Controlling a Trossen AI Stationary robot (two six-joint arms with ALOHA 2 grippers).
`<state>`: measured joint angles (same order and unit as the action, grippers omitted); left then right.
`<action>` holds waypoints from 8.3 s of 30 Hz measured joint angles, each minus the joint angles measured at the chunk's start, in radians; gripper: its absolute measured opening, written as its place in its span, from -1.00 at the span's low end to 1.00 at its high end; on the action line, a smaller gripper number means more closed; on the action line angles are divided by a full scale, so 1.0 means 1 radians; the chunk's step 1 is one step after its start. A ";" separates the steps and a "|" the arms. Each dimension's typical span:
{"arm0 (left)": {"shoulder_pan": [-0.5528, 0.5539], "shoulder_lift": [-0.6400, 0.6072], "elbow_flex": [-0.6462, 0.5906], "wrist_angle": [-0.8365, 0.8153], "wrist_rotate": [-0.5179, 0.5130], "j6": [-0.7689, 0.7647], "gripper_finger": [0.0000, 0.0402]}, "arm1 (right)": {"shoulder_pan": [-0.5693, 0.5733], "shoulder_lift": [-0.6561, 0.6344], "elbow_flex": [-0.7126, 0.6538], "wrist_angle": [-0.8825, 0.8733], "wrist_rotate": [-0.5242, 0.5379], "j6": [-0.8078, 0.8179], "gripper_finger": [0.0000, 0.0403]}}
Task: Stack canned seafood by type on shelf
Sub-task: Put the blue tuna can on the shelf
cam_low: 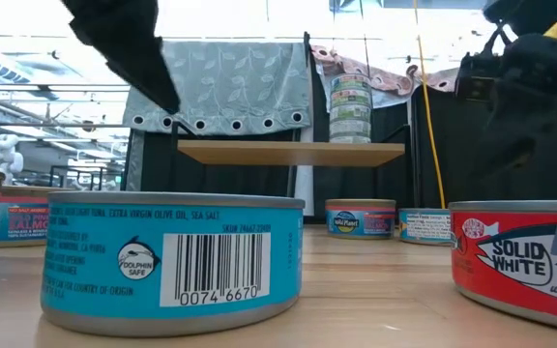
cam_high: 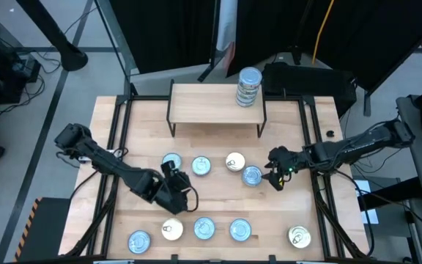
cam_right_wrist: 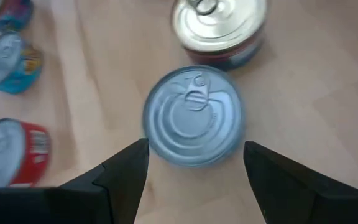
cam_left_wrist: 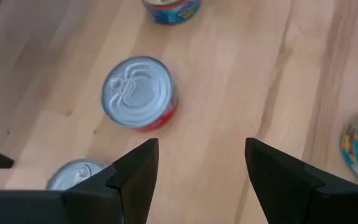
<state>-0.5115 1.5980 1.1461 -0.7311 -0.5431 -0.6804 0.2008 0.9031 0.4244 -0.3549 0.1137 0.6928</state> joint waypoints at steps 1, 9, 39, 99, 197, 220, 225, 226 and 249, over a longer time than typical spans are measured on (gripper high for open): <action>-0.007 0.006 -0.002 0.001 -0.009 -0.011 0.18 | 0.008 0.009 0.000 0.003 0.026 -0.013 0.26; 0.015 0.019 -0.062 0.246 -0.042 0.139 0.18 | 0.068 0.097 0.001 0.044 0.071 -0.114 0.01; 0.104 0.021 -0.065 0.484 -0.006 0.393 0.18 | 0.161 0.237 0.077 0.007 0.172 -0.181 -1.00; 0.212 0.022 -0.065 0.789 0.270 0.948 0.18 | 0.401 0.221 0.288 -0.353 0.222 0.737 -0.44; 0.205 0.012 -0.063 0.923 0.065 0.956 0.89 | 0.243 0.642 0.813 -0.304 0.649 -0.521 -0.34; 0.229 0.035 -0.064 0.901 0.045 1.035 -0.18 | 0.237 0.642 0.814 -0.193 0.643 -0.653 -0.35; 0.227 0.035 -0.064 0.909 0.031 1.106 -0.24 | 0.238 0.642 0.814 -0.198 0.687 -0.641 -0.31; 0.226 0.031 -0.064 0.911 0.013 1.135 -0.24 | 0.238 0.642 0.821 -0.217 0.695 -0.635 -0.27; 0.611 -0.055 0.114 0.830 -0.147 1.736 -0.23 | 0.449 0.362 0.919 -0.939 0.854 0.096 0.50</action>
<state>0.0991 1.5429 1.2603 0.0986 -0.6901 1.0557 0.6497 1.2652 1.3434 -1.2941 0.9672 0.7885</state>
